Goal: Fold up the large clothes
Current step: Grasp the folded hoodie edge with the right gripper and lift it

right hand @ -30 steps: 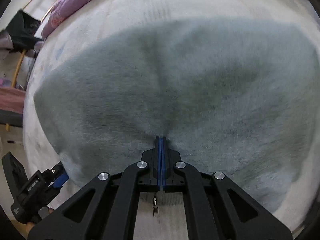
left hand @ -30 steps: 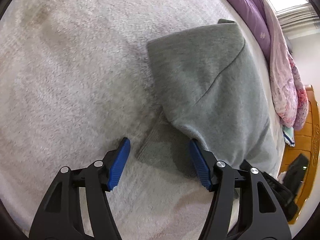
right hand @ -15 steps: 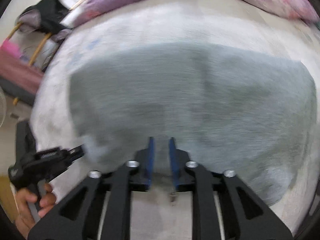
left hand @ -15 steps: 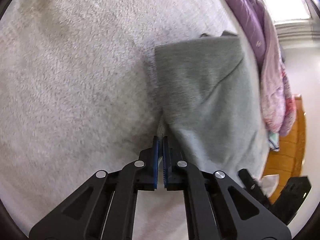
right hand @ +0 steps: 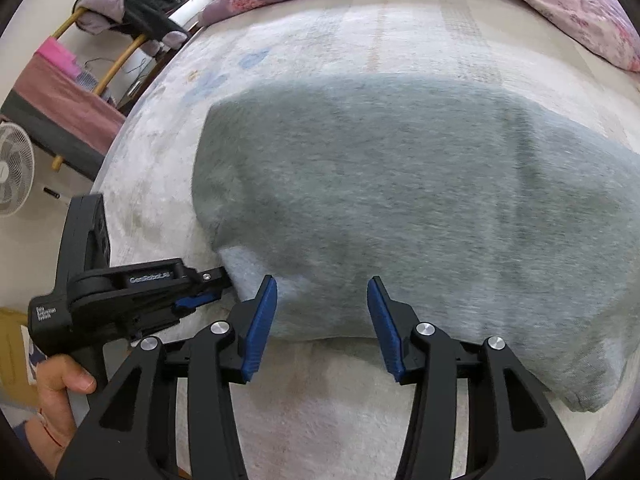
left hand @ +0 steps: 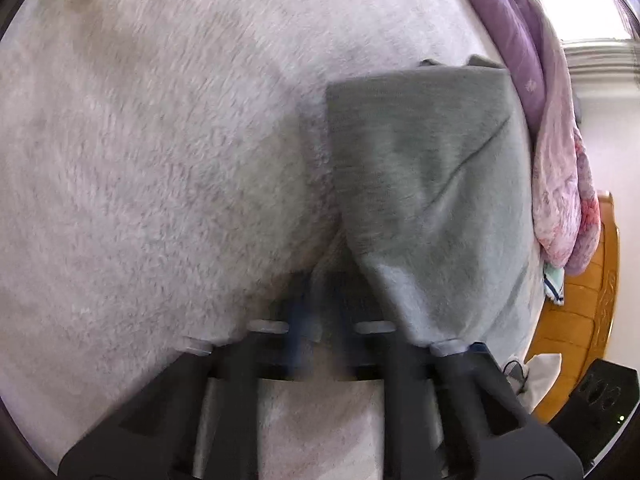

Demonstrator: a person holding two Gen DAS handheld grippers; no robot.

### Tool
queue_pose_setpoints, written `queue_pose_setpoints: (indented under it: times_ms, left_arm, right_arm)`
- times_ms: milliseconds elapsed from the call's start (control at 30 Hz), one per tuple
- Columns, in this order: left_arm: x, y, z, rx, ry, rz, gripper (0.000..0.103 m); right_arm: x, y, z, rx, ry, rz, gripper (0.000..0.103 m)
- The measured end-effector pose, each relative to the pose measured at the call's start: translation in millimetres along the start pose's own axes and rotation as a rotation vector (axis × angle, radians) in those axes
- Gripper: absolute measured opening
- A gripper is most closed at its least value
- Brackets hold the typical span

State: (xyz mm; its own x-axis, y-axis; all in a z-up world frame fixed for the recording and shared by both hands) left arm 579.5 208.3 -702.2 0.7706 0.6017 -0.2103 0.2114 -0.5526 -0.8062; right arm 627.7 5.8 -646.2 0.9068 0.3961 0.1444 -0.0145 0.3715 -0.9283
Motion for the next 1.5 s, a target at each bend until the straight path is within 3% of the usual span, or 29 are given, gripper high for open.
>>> queue_pose_setpoints:
  times_ms: [100, 300, 433, 467, 533, 567, 600, 667, 733, 833, 933, 1033, 1100, 1200, 1367, 1500]
  left_arm:
    - [-3.2, -15.9, -12.5, -0.043, 0.033, -0.025, 0.003]
    - [-10.3, -40.8, -38.4, -0.158, 0.061, -0.028, 0.003]
    - [-12.9, -47.7, -51.5, -0.192, 0.081, -0.017, 0.003]
    - [-14.0, -47.5, -55.8, -0.187, 0.089, -0.02, 0.003]
    - [-15.1, -50.9, -60.7, -0.178, 0.112, -0.02, 0.003]
    - [-16.6, -52.1, -61.7, -0.171, 0.113, -0.02, 0.003]
    - [-17.3, -51.8, -65.9, -0.172, 0.116, -0.018, 0.003]
    - [-19.9, -51.7, -70.7, -0.171, 0.132, -0.001, 0.003]
    - [-23.7, -57.0, -77.0, -0.19, 0.152, 0.006, 0.004]
    - [-34.2, -73.8, -91.8, -0.19, 0.218, -0.01, 0.006]
    - [-43.5, -92.7, -97.1, -0.164, 0.244, -0.067, 0.022]
    - [-43.0, -99.4, -96.4, -0.061, 0.242, -0.139, 0.024]
    - [-37.5, -91.9, -99.1, 0.017, 0.227, -0.156, 0.024]
    - [-27.8, -71.6, -111.7, 0.102, 0.228, -0.158, 0.024]
    - [-26.4, -30.2, -176.5, 0.119, 0.356, -0.14, 0.024]
    - [-39.0, 7.2, -231.7, 0.106, 0.457, -0.112, 0.024]
  right_arm:
    - [-1.3, 1.5, 13.0, 0.03, -0.062, -0.009, 0.051]
    - [-2.9, 11.6, 52.5, 0.007, -0.229, -0.043, 0.062]
    - [3.9, 21.5, 65.0, -0.048, -0.278, -0.072, 0.062]
    - [8.0, 24.8, 66.0, -0.105, -0.279, -0.086, 0.062]
    - [15.3, 28.9, 65.0, -0.131, -0.272, -0.105, 0.062]
    - [19.8, 28.5, 62.0, -0.143, -0.248, -0.117, 0.054]
    - [24.2, 28.2, 58.6, -0.134, -0.224, -0.117, 0.034]
    - [29.3, 24.9, 54.5, -0.119, -0.194, -0.118, 0.014]
    - [32.6, 21.4, 49.9, -0.105, -0.165, -0.101, 0.009]
    - [34.0, 4.2, 33.6, -0.005, -0.063, -0.108, 0.008]
    - [34.4, -21.1, 7.3, 0.12, 0.08, -0.141, 0.008]
    - [32.0, -42.6, -23.2, 0.274, 0.227, -0.178, 0.008]
    - [25.6, -60.1, -49.8, 0.399, 0.341, -0.235, 0.008]
    - [15.5, -82.0, -76.6, 0.483, 0.425, -0.297, 0.008]
    - [-14.6, -109.8, -136.0, 0.635, 0.619, -0.382, 0.008]
    - [-42.2, -119.6, -176.2, 0.656, 0.741, -0.434, 0.008]
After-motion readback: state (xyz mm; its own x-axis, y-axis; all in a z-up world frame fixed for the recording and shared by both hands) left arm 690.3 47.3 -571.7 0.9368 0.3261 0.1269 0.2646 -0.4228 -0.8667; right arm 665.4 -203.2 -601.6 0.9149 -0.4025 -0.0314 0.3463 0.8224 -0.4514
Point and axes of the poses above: each gripper's, at about its wrist camera, not at the fingertips, and y roughly the way its jaws point, z to its left, x to its top, the point moved 4 cm from there along y, roughly the way its jaws point, and after that the axes turned 13 degrees about z, right-handed, at the moved point
